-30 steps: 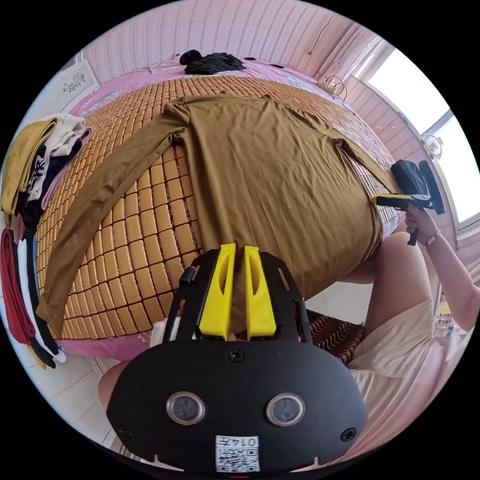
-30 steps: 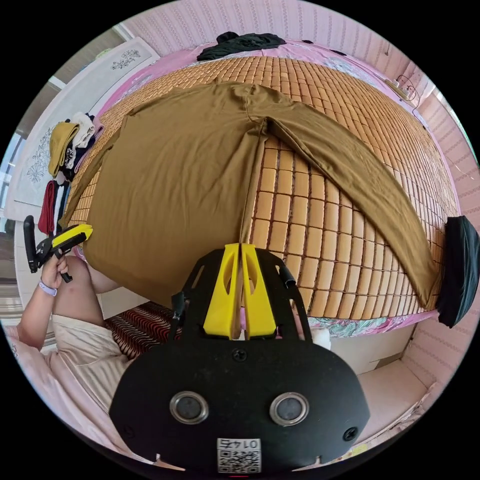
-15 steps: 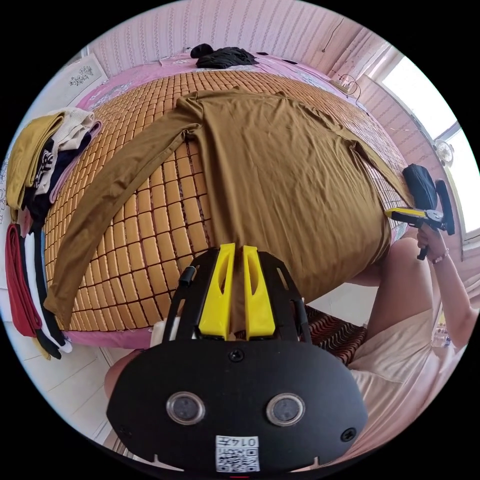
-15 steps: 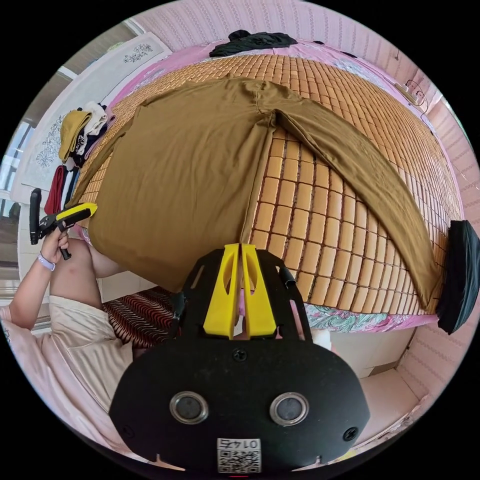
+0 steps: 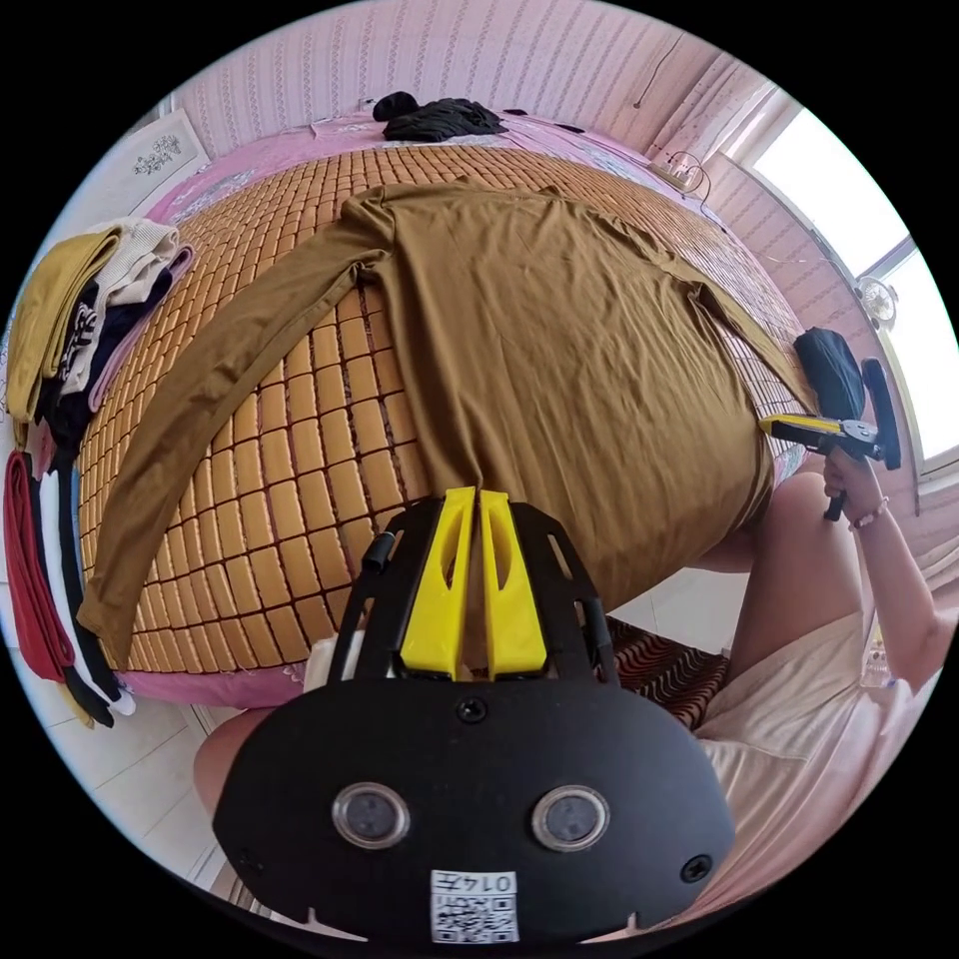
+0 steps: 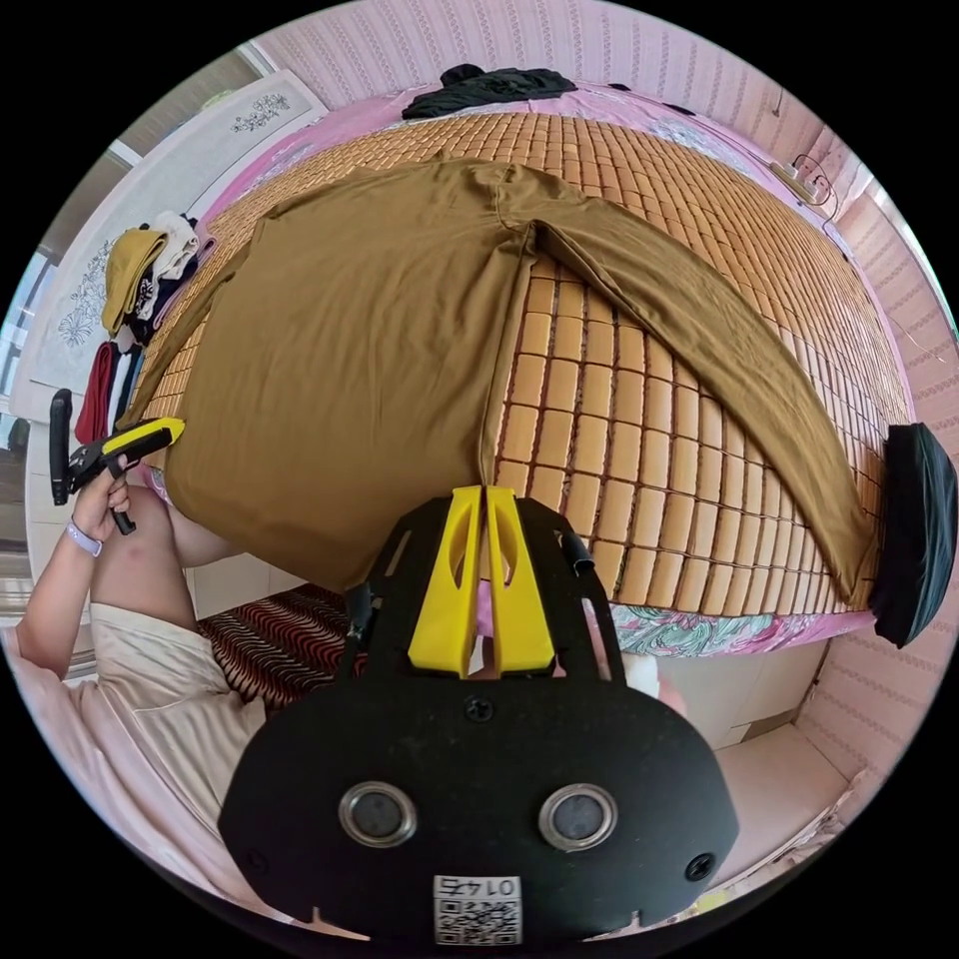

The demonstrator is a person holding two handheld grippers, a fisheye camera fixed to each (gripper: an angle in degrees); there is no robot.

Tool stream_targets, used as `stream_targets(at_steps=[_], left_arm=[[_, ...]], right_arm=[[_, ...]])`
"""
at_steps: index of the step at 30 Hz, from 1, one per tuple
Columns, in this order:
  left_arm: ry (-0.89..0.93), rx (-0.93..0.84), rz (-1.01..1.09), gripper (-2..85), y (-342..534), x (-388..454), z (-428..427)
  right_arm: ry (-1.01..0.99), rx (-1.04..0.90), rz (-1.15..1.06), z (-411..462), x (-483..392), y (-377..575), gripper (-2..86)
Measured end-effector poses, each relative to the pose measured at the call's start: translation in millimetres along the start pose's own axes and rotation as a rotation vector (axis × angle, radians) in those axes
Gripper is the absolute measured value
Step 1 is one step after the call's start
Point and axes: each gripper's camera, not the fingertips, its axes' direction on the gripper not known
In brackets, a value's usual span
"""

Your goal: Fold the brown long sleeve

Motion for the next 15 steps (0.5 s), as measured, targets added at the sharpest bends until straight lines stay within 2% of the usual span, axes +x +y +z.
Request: stream_targets(at_steps=[6,11,15], left_arm=[[-0.019,0.018,0.027,-1.0,14.6,-5.7,-11.6],[-0.026,0.009,-0.041,-1.0,30.7,-22.8,-28.5],[0.037,0.041,-0.074,-0.9,45.7,-39.5,-38.4]], right_arm=[[0.003,-0.043,0.001,19.4,-2.4,-0.4,-0.6],[0.034,-0.041,0.035,35.9,-13.4,13.7,-0.9],[0.036,-0.007,0.024,47.5,-40.5,14.8,-0.9]])
